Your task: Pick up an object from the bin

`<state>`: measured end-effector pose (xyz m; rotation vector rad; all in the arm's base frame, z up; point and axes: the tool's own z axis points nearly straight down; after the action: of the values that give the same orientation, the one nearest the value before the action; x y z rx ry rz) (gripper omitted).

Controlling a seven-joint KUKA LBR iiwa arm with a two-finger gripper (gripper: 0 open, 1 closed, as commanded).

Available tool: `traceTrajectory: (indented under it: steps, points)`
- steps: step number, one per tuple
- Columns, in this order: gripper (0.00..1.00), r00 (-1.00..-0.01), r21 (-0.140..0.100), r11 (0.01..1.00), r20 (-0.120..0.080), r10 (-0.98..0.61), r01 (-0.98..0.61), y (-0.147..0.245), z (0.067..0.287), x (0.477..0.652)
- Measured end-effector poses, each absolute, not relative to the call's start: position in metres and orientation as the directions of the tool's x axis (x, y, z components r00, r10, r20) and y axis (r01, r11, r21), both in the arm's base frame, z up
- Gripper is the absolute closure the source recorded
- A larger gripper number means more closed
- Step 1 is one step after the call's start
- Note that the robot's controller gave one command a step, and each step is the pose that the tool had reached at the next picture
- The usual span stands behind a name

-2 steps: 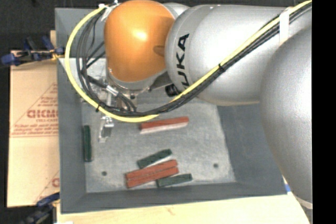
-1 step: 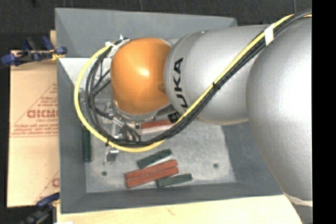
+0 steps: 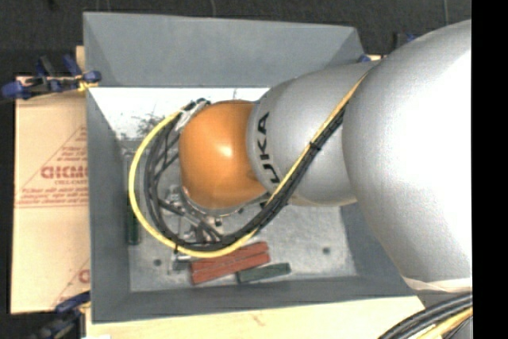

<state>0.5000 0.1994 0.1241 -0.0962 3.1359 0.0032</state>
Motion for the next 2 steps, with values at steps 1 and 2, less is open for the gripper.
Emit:
traceTrajectory:
  steps: [1, 2]
  points:
    - [0.0, -1.0, 0.001, 1.0, 0.002, 0.02, 0.02, 0.158, 0.113, 0.506]
    - [0.0, -1.0, -0.001, 1.0, -0.002, -0.025, -0.025, 0.139, 0.098, 0.499]
